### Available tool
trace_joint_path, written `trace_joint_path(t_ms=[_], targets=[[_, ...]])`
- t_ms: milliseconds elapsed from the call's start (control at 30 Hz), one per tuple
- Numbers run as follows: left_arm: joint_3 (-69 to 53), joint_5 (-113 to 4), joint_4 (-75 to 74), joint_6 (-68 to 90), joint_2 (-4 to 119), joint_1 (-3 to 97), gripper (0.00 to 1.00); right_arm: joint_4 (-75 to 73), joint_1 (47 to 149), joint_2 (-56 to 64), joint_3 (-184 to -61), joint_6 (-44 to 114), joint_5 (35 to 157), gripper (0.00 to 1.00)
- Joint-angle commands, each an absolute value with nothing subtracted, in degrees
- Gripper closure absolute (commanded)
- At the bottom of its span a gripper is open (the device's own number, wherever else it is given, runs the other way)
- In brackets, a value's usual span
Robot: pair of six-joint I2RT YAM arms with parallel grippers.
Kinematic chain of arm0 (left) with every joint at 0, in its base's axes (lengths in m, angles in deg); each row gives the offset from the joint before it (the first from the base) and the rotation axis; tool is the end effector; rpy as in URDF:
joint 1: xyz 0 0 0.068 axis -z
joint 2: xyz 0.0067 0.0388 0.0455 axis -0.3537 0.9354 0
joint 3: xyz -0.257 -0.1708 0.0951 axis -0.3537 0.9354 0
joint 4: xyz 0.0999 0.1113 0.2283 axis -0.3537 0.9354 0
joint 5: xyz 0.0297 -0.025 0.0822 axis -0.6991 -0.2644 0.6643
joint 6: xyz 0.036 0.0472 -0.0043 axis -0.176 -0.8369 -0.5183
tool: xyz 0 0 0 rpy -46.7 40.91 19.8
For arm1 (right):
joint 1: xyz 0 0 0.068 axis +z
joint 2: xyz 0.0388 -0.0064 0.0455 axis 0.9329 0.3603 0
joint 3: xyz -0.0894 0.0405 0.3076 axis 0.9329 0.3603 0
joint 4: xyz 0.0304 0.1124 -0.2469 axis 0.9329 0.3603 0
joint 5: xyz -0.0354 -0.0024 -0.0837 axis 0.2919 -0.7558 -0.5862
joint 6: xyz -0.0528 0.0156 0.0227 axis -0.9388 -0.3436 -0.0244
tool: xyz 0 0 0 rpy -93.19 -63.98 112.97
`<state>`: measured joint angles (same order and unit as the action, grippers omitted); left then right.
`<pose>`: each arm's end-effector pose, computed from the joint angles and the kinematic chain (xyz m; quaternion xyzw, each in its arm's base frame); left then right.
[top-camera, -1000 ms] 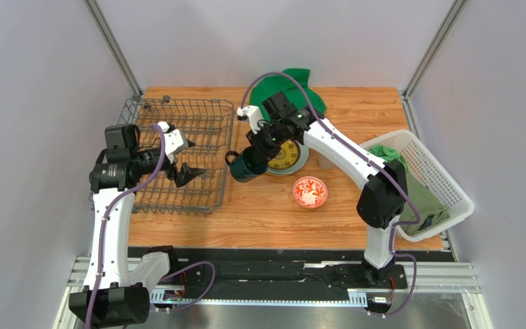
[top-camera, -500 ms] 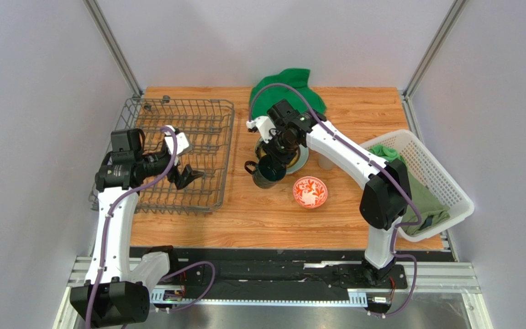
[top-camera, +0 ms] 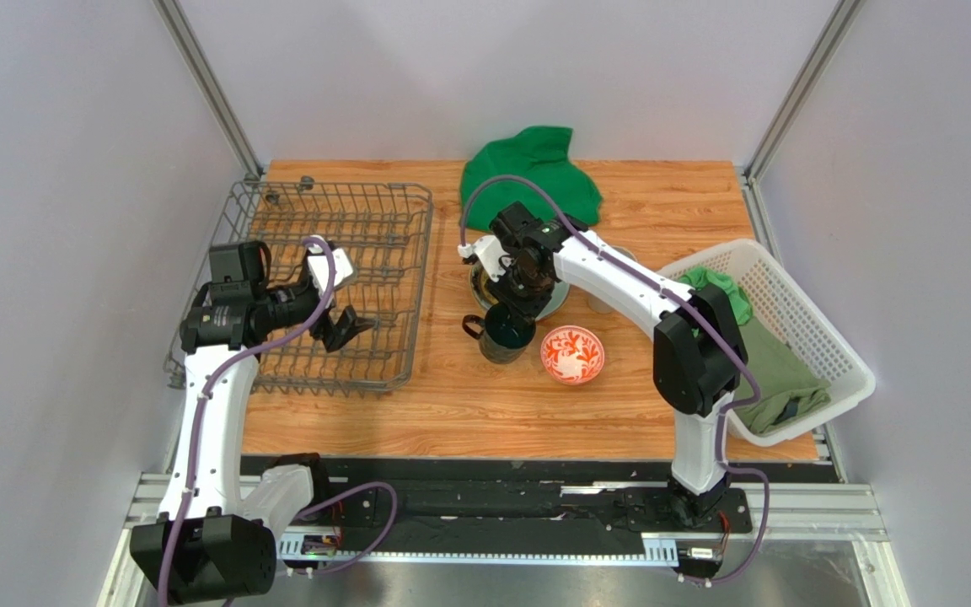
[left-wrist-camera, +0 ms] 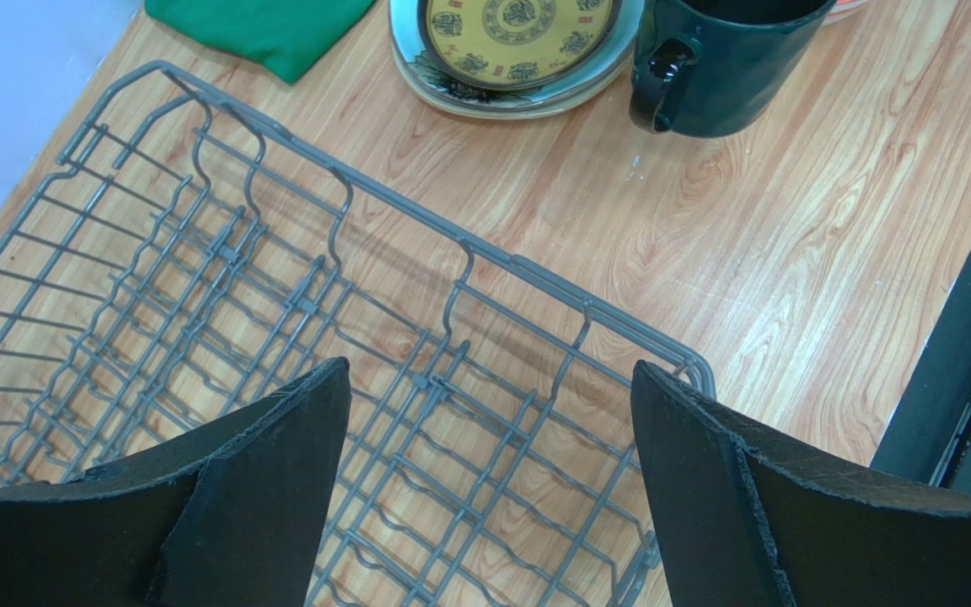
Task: Unload the mixed dishes from the dish rack
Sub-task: Place the cup at the center of the board.
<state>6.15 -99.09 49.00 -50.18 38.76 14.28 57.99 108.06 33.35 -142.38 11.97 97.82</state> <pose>0.1732 -0.0156 0.3723 0.4592 0.7100 -0.2073 0.4921 0.3251 0.2743 0.2877 -0.4683 0.8698 0.1071 0.1123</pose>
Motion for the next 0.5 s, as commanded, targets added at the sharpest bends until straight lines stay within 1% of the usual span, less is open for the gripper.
trace_joint_path(t_ms=[0,467], targets=[[6.56,-99.71,47.66,-51.53,39.15,14.39,0.12,55.37,108.08,34.25,-144.05,12.29,99.0,1.0],[8.32,-98.57,47.57,-52.94,39.51,14.39,0.12,55.28,108.17,38.47,-145.55,13.09,100.05,1.0]])
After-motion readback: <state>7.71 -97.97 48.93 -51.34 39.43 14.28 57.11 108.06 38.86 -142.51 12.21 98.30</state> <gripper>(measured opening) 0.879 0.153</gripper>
